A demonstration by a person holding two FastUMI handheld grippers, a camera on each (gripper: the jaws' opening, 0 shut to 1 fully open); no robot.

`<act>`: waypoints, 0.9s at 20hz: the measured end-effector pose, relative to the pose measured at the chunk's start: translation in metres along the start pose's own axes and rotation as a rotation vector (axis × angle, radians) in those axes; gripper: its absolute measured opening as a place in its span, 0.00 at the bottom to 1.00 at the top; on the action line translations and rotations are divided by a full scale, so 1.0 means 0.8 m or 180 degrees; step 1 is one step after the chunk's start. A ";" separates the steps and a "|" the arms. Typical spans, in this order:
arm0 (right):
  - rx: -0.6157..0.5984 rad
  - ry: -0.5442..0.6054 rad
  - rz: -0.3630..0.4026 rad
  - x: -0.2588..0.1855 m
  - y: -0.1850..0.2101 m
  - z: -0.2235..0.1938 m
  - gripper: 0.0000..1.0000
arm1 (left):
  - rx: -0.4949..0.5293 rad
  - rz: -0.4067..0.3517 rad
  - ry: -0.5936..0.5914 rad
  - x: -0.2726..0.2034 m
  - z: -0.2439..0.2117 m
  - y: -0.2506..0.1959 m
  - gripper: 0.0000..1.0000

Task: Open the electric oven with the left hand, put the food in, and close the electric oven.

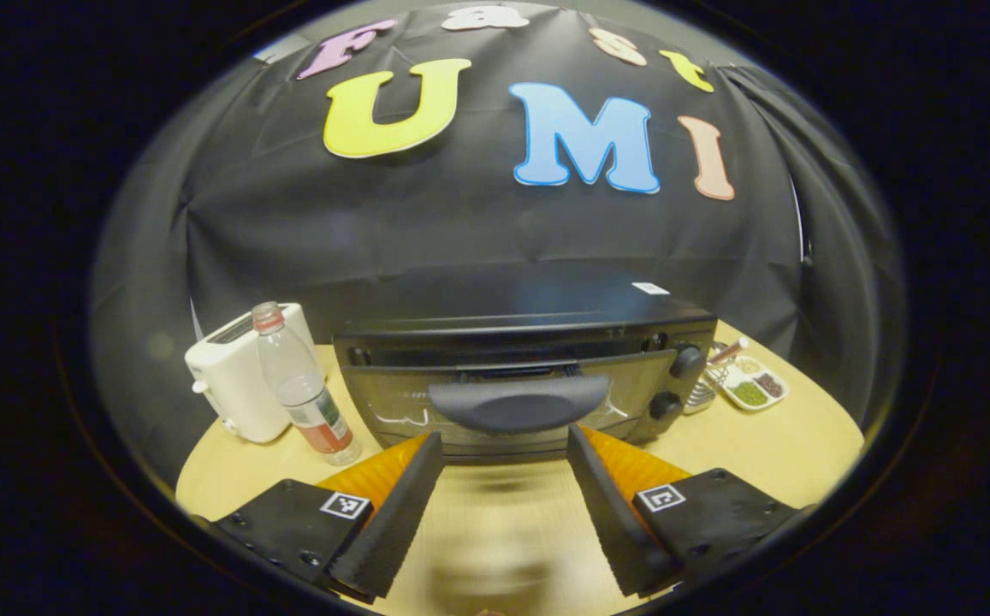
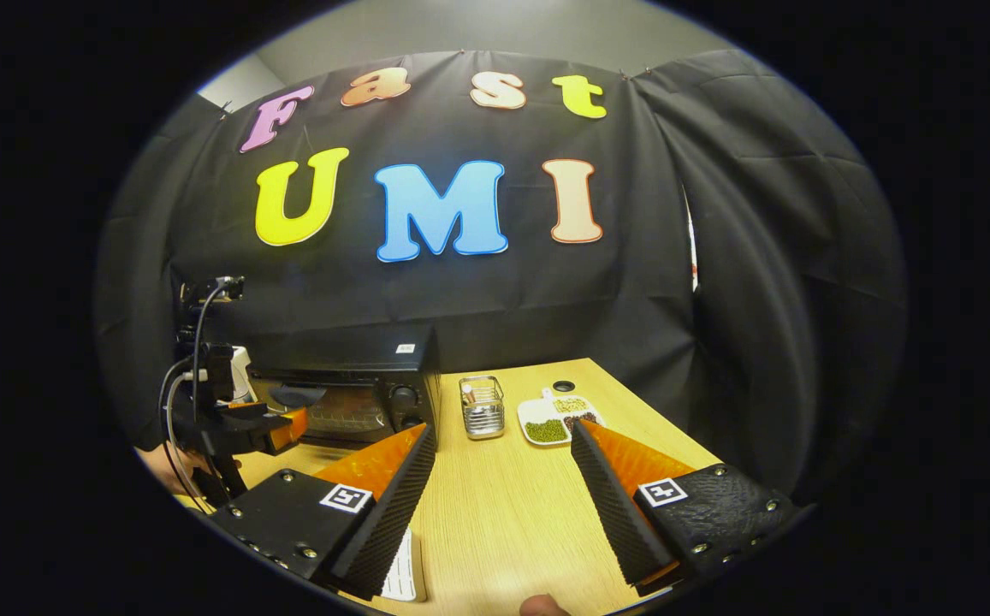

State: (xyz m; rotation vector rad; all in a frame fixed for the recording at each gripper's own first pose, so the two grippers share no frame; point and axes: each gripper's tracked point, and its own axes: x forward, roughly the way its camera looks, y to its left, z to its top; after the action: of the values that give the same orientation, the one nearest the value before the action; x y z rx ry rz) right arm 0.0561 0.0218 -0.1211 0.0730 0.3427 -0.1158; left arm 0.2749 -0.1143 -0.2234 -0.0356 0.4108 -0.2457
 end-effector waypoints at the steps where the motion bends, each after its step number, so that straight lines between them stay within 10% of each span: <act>1: 0.0012 -0.0013 -0.0013 -0.001 -0.001 0.002 0.98 | -0.0014 0.0003 -0.0067 -0.003 0.010 0.002 0.98; 18: -0.0119 -0.0620 0.0511 -0.079 -0.077 0.096 0.97 | -0.0088 0.0345 -0.1109 -0.312 0.133 -0.043 1.00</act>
State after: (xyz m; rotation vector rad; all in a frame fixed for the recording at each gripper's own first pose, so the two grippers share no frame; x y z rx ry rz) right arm 0.0144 -0.0399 -0.0309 0.0515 0.1436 0.0426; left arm 0.0882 -0.0884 -0.0255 -0.0818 0.0688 -0.1231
